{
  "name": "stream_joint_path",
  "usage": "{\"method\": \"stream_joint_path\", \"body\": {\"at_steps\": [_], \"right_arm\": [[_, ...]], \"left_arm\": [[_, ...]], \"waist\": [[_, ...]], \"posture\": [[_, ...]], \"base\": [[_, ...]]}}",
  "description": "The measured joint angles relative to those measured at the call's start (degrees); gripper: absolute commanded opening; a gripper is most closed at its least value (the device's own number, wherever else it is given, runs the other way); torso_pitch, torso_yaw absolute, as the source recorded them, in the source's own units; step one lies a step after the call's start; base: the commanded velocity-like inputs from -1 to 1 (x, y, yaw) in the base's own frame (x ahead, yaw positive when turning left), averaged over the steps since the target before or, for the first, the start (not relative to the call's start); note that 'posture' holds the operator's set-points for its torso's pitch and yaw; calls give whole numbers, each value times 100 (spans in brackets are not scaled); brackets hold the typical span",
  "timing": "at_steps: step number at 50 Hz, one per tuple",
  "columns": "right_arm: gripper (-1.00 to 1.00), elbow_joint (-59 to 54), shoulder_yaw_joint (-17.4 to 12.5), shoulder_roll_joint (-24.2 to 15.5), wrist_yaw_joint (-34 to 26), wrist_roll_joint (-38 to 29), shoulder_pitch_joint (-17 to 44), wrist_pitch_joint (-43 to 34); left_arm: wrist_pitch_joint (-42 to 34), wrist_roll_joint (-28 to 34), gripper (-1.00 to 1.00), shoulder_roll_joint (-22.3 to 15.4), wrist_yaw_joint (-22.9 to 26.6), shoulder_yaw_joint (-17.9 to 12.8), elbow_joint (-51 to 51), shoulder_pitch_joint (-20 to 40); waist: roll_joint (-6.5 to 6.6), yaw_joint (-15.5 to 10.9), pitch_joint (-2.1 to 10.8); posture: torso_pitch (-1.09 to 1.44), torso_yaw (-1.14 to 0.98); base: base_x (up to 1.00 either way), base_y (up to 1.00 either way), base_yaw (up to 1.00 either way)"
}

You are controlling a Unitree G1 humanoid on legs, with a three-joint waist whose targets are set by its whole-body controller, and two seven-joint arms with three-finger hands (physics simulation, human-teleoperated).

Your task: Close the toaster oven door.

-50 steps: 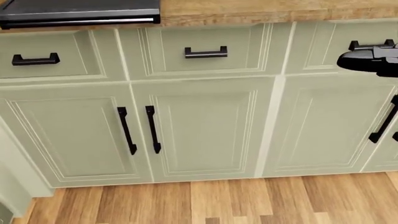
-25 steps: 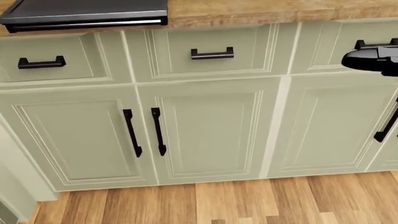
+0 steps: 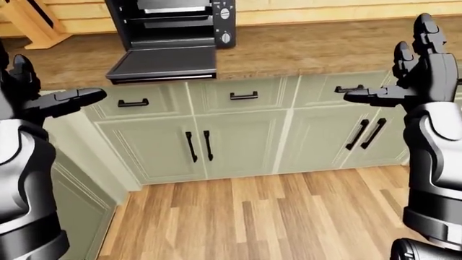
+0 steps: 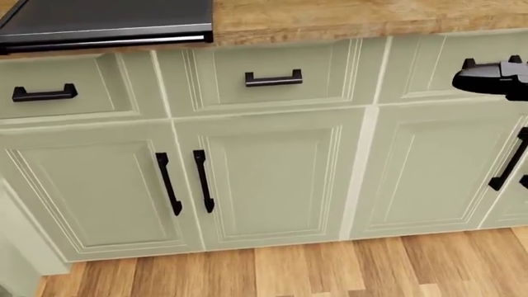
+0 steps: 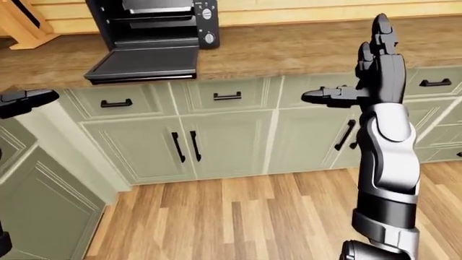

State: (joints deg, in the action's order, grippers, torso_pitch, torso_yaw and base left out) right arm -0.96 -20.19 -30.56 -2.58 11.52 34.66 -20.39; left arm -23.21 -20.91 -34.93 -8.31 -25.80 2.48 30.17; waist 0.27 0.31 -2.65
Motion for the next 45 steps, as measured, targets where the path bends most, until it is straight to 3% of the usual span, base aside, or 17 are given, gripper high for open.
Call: {"method": "stream_joint_path", "body": {"at_steps": [3,5,10,16,18,19,20,23,25,29,31,36,41,44,45], "right_arm": [[100,42,-14,-10,-5,7,23,32],[100,49,5,-15,-10,11,53,31],[100,-18,148,75,-64,40,-13,-28],[100,95,78,24,-60,34,43,-23],[100,138,74,10,-67,18,53,18],[100,136,59,-15,-72,11,59,34],[100,123,26,-23,-70,2,47,47],[100,36,-26,1,-39,-28,-32,-5],[100,28,-10,-10,-35,-31,-4,-65],[100,153,-16,-55,-35,11,96,-140],[100,197,-7,-91,-31,37,164,-182],[100,131,118,-59,-71,87,161,-190],[100,188,46,-162,-50,108,274,-277],[100,368,35,-231,-37,120,361,-321],[100,408,17,-267,-38,116,369,-333]], "left_arm": [[45,9,100,-18,1,-12,52,24],[46,2,100,-52,9,-32,35,37],[-1,17,100,-59,-47,-133,-81,-34],[17,-12,100,-60,-34,-115,-21,-42],[8,-12,100,-60,-34,-102,-15,-34],[8,-16,100,-40,-29,-89,1,-19],[9,-24,100,-15,-19,-59,8,-33],[-42,-58,100,-17,23,18,-43,-50],[-68,-70,100,-59,35,-6,-69,-20],[-43,-88,100,-155,28,-93,23,61],[-2,-103,100,-203,23,-118,47,86],[-10,-110,100,-274,-57,-252,-85,29],[17,-136,100,-288,-71,-222,-69,28],[30,-174,100,-324,-84,-243,-64,48],[48,-181,100,-276,-96,-228,-35,46]], "waist": [[234,22,2],[491,21,67],[347,-73,49],[-95,-69,25],[-307,-75,44],[-321,-37,55],[-252,8,23],[-240,37,40],[-149,18,45],[184,17,-9],[438,26,33],[317,-79,37],[-17,-57,-6],[-320,-57,34],[-273,-7,42]], "posture": [[0,0],[0,0],[0,0],[0,0],[0,0],[0,0],[0,0],[0,0],[0,0],[0,0],[0,0],[0,0],[0,0],[0,0],[0,0]], "base": [[5,9,0],[6,9,0],[5,9,0],[5,8,0],[5,9,0],[5,9,0],[5,9,0],[5,9,0],[5,8,0],[4,9,0],[5,9,0],[5,9,0],[5,8,0],[4,9,0],[5,8,0]]}}
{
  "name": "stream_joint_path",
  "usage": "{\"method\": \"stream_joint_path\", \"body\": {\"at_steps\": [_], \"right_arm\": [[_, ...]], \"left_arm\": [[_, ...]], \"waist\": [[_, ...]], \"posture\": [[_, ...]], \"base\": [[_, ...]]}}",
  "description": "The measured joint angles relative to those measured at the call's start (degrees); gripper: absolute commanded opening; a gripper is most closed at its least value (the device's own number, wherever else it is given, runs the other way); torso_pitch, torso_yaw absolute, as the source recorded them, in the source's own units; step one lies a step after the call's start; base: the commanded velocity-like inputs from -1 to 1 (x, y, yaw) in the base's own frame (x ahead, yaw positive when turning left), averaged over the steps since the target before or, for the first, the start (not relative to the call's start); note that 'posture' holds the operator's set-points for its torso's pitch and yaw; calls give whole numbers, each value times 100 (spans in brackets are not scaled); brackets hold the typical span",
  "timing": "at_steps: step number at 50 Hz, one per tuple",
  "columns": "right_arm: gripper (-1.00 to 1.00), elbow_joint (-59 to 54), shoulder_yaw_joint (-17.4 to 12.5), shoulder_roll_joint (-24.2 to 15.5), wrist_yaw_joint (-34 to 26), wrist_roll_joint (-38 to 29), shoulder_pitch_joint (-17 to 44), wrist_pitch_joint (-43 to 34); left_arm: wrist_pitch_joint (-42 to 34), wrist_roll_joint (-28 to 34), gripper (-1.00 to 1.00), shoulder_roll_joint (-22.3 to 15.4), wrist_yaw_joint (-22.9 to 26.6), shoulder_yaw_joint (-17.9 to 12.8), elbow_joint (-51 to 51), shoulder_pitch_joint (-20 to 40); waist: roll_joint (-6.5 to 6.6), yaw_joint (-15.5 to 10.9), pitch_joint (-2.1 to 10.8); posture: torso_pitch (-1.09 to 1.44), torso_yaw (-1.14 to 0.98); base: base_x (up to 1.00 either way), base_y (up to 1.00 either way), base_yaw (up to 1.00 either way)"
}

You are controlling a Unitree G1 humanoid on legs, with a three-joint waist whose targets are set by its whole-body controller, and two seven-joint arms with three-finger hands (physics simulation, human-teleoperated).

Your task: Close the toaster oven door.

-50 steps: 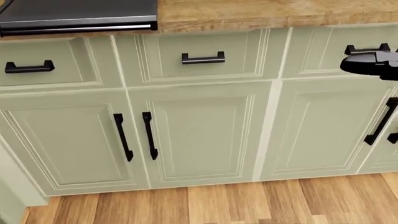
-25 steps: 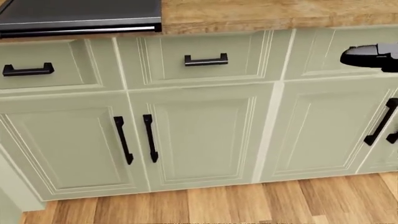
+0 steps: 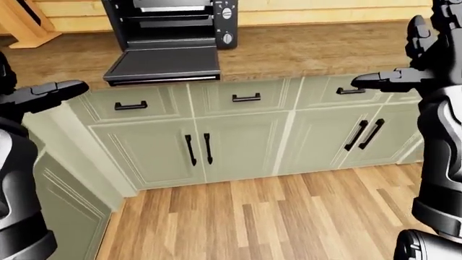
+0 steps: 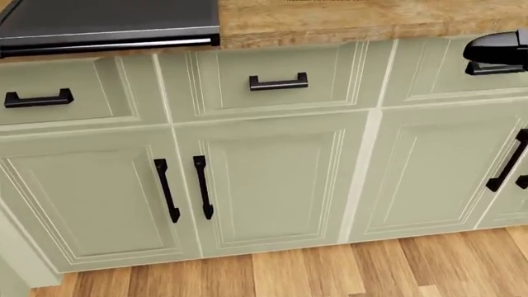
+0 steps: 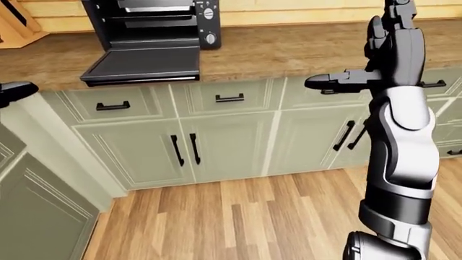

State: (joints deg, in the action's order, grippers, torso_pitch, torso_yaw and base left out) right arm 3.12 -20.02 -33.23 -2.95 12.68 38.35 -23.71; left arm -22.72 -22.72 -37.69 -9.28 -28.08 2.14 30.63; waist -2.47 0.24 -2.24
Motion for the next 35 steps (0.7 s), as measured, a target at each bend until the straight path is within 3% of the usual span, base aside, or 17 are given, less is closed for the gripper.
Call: {"method": "stream_joint_path", "body": {"at_steps": [4,6,10,12,17,23,25,26,27,31,35], "right_arm": [[100,45,-50,1,12,-49,-8,-68],[100,80,-28,-2,4,-52,25,-111],[100,145,-22,-24,-21,-32,84,-148],[100,133,-11,-36,-23,-27,127,-163],[100,92,111,12,-73,23,85,-236],[100,159,20,-80,-57,25,187,-212],[100,192,14,-97,-54,26,209,-176],[100,191,2,-122,-53,25,214,-160],[100,184,-33,-131,-48,19,191,-147],[100,38,-55,-129,-25,-17,131,-243],[100,120,-47,-181,-42,0,237,-277]], "left_arm": [[-89,-86,100,9,16,130,17,-37],[-152,-129,100,-62,16,84,35,-2],[-98,-154,100,-244,16,-50,100,75],[-58,-163,100,-339,11,-110,75,103],[-76,-210,100,-487,-73,-272,-103,57],[-3,-316,100,-625,-80,-297,-115,58],[10,-335,100,-683,-73,-312,-158,46],[29,-337,100,-678,-71,-317,-160,42],[49,-339,100,-642,-70,-301,-154,6],[-17,-382,100,-649,-29,-217,-188,-65],[-37,-427,100,-783,-9,-330,-59,-27]], "waist": [[31,52,10],[124,28,-3],[467,26,-63],[741,27,-10],[650,-68,-29],[211,-47,-58],[3,-49,-33],[-15,-25,-8],[61,19,-43],[103,33,-31],[374,14,-80]], "posture": [[0,0],[0,0],[0,0],[0,0],[0,0],[0,0],[0,0],[0,0],[0,0],[0,0],[0,0]], "base": [[5,9,0],[5,9,0],[4,9,0],[5,9,0],[5,9,0],[5,8,0],[5,9,0],[5,9,0],[5,9,0],[5,9,0],[4,9,0]]}}
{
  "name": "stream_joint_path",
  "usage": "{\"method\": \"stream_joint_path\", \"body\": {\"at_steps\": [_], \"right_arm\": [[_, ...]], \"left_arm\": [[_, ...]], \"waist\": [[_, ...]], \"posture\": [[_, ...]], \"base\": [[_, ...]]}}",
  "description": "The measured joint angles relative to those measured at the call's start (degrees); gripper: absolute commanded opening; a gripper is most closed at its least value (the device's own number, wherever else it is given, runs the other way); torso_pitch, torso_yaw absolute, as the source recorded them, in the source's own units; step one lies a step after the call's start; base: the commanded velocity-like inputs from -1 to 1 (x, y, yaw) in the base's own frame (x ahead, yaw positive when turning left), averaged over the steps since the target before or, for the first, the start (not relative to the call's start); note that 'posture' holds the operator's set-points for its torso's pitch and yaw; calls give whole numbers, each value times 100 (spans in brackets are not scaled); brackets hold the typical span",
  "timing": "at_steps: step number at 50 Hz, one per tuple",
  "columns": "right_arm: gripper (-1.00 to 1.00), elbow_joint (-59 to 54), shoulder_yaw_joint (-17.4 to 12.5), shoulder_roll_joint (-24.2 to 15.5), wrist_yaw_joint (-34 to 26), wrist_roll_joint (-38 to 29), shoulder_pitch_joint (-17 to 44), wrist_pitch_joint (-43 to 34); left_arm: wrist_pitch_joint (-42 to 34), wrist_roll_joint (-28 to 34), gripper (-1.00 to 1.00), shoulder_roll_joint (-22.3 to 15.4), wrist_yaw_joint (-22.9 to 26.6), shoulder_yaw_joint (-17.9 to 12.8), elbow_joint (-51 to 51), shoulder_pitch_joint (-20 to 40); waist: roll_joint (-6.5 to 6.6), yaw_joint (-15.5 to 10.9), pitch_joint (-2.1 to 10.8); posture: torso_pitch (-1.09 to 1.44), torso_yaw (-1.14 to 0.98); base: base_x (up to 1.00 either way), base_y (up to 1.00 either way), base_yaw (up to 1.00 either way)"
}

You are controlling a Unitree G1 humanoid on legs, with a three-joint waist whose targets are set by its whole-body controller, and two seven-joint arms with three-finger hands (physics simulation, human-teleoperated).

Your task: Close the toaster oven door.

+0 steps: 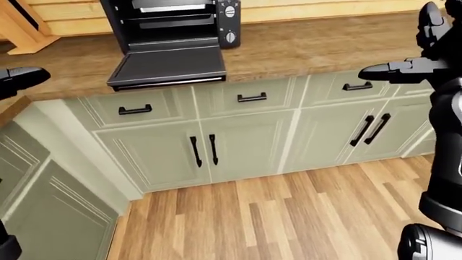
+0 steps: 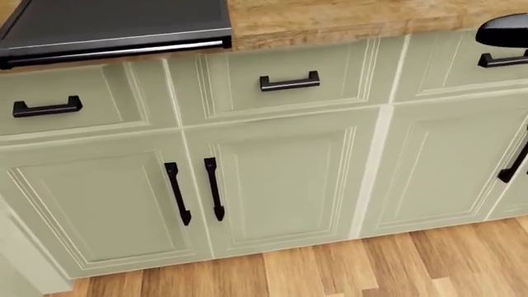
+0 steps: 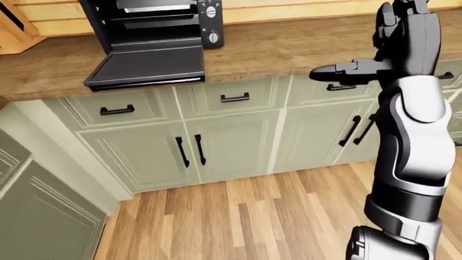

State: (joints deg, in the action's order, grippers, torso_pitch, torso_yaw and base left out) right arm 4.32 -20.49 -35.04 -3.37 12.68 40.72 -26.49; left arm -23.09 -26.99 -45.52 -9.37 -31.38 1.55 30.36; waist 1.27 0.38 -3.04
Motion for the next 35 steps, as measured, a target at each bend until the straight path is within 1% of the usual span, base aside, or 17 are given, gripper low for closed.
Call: {"method": "stream_joint_path", "body": {"at_steps": [3,5,7,9,12,14,16,17,19,20,22,26,28,29,31,33,35], "right_arm": [[100,14,6,-37,-9,17,70,21],[100,44,49,14,-17,28,48,43],[100,7,126,27,-44,49,28,21],[100,-42,144,13,-62,62,35,-16],[100,-36,80,-34,-47,59,78,-23],[100,12,52,-56,-34,57,110,5],[100,38,47,-79,-30,61,144,32],[100,36,31,-103,-29,62,143,46],[100,-3,-11,-99,-16,56,96,36],[100,-41,-22,-99,-9,51,74,11],[100,-82,-18,-115,1,46,97,-35],[100,-8,-37,-159,6,57,166,-24],[100,10,-32,-165,4,62,170,-18],[100,11,-14,-167,-1,64,186,-16],[100,36,50,-97,-20,71,148,6],[100,-39,145,-89,-63,87,146,-14],[100,-107,155,-108,-86,89,163,-45]], "left_arm": [[42,-33,100,-136,20,-82,46,41],[87,-40,100,-188,18,-173,9,17],[86,-43,100,-183,-27,-233,-51,-33],[63,-63,100,-195,-85,-237,-94,-35],[95,-124,100,-202,-129,-224,-29,-31],[152,-160,100,-235,-130,-219,33,-36],[214,-196,100,-305,-126,-224,74,3],[249,-221,100,-309,-124,-229,121,19],[325,-268,100,-315,-114,-196,162,-8],[358,-281,100,-317,-104,-169,151,-21],[400,-283,100,-348,-97,-164,131,-37],[332,-351,100,-530,-132,-244,260,66],[323,-407,100,-599,-151,-261,331,122],[321,-433,100,-632,-160,-266,345,139],[331,-477,100,-673,-176,-316,298,130],[330,-489,100,-672,-208,-347,189,83],[315,-494,100,-666,-229,-324,131,72]], "waist": [[348,22,44],[284,-51,36],[282,-81,24],[198,-71,31],[-2,-53,4],[-167,-55,-5],[-389,-54,22],[-364,-14,29],[-328,22,-44],[-328,22,-24],[-251,-4,15],[52,4,-14],[269,31,12],[413,31,44],[339,-41,8],[342,-71,2],[245,-70,21]], "posture": [[0,0],[0,0],[0,0],[0,0],[0,0],[0,0],[0,0],[0,0],[0,0],[0,0],[0,0],[0,0],[0,0],[0,0],[0,0],[0,0],[0,0]], "base": [[4,9,0],[5,9,0],[5,9,0],[5,9,0],[5,8,0],[5,9,0],[5,9,0],[5,9,0],[4,8,0],[5,9,0],[5,9,0],[5,8,0],[5,9,0],[5,9,0],[5,8,0],[4,9,0],[5,9,0]]}}
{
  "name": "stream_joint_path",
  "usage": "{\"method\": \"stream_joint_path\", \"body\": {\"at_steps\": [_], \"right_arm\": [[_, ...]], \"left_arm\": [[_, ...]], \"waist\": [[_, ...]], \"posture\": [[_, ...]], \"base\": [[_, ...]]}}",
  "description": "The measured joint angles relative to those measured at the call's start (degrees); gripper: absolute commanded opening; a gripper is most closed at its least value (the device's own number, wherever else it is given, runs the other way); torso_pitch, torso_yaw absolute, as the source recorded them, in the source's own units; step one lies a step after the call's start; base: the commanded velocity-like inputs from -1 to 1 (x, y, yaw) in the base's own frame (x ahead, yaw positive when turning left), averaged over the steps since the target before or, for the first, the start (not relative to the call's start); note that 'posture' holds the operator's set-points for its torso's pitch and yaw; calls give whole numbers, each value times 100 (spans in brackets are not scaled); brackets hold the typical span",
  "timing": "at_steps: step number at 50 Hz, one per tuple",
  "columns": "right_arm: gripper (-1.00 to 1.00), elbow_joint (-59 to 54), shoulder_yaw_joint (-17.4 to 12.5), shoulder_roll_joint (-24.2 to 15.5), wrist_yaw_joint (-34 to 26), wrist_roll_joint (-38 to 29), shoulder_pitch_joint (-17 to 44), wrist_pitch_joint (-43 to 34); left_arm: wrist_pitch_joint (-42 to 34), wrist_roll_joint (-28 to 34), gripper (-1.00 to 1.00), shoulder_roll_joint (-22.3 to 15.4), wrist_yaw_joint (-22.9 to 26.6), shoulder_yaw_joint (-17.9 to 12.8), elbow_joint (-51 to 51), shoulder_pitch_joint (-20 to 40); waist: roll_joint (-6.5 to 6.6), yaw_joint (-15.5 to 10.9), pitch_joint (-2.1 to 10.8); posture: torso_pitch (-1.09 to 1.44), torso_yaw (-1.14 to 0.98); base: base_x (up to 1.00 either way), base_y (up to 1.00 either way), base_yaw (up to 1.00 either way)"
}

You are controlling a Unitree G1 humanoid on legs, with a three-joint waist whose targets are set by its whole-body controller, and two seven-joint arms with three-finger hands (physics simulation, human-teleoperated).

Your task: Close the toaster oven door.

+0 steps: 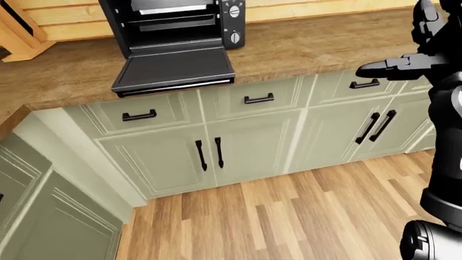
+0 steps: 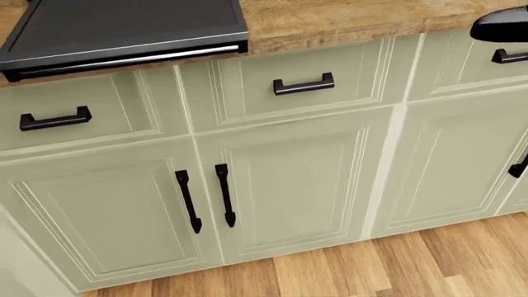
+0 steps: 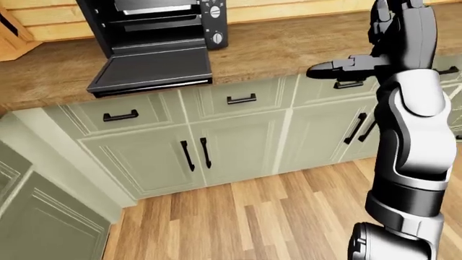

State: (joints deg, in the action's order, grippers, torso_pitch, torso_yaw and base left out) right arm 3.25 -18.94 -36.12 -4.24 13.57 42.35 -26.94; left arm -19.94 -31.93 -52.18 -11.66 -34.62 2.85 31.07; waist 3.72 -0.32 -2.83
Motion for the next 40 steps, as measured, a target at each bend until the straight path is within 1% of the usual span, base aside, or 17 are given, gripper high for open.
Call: {"method": "stream_joint_path", "body": {"at_steps": [5,7,9,12,14,18,20,21,23,25,30,32,33,34,35,38,40], "right_arm": [[100,75,-82,-55,19,-39,68,60],[100,110,-85,-73,13,-50,99,99],[100,85,-146,-95,18,-63,79,119],[100,-2,-187,-85,44,-91,22,61],[100,-2,-163,-90,43,-93,45,26],[100,79,-149,-97,25,-85,72,55],[100,87,-136,-89,19,-82,96,59],[100,97,-105,-35,15,-79,73,66],[100,76,-16,-11,-16,-61,28,45],[100,43,0,-16,-36,-51,26,13],[100,99,-85,-63,-13,-67,98,44],[100,137,-92,-73,-7,-69,117,76],[100,145,-102,-92,-6,-69,123,87],[100,148,-136,-103,0,-73,99,98],[100,127,-168,-93,12,-81,64,92],[100,31,-177,-84,40,-100,22,8],[100,50,-161,-96,40,-99,54,-14]], "left_arm": [[-16,-46,100,-36,0,44,25,24],[-18,-69,100,-69,-4,37,15,50],[-4,-100,100,-31,-9,68,49,34],[-15,-138,100,-30,10,144,46,12],[-21,-148,100,-53,13,127,47,17],[34,-149,100,-91,4,59,99,42],[57,-154,100,-113,5,41,96,51],[74,-150,100,-106,2,8,77,28],[66,-140,100,-58,-20,-13,-4,-23],[27,-140,100,-58,-33,6,-62,-25],[36,-151,100,-72,-14,24,-13,-6],[45,-152,100,-82,-9,21,-15,3],[54,-153,100,-65,-8,20,3,5],[62,-156,100,-22,-5,37,28,-20],[57,-164,100,-5,3,72,33,-41],[18,-187,100,-6,31,126,-2,-50],[19,-183,100,-4,22,97,6,-42]], "waist": [[-405,2,-29],[-620,4,7],[-482,81,-18],[-483,102,17],[-397,78,16],[-64,84,-47],[161,87,8],[105,56,-3],[78,25,-45],[-7,24,-34],[-366,29,-34],[-564,20,-7],[-594,35,16],[-516,77,-12],[-494,94,-24],[-472,89,14],[-365,64,6]], "posture": [[0,0],[0,0],[0,0],[0,0],[0,0],[0,0],[0,0],[0,0],[0,0],[0,0],[0,0],[0,0],[0,0],[0,0],[0,0],[0,0],[0,0]], "base": [[5,9,0],[5,9,0],[4,9,0],[5,9,0],[4,9,0],[5,9,0],[5,8,0],[5,9,0],[5,9,0],[5,8,0],[5,9,0],[5,9,0],[5,9,0],[5,9,0],[5,8,0],[4,9,0],[5,9,0]]}}
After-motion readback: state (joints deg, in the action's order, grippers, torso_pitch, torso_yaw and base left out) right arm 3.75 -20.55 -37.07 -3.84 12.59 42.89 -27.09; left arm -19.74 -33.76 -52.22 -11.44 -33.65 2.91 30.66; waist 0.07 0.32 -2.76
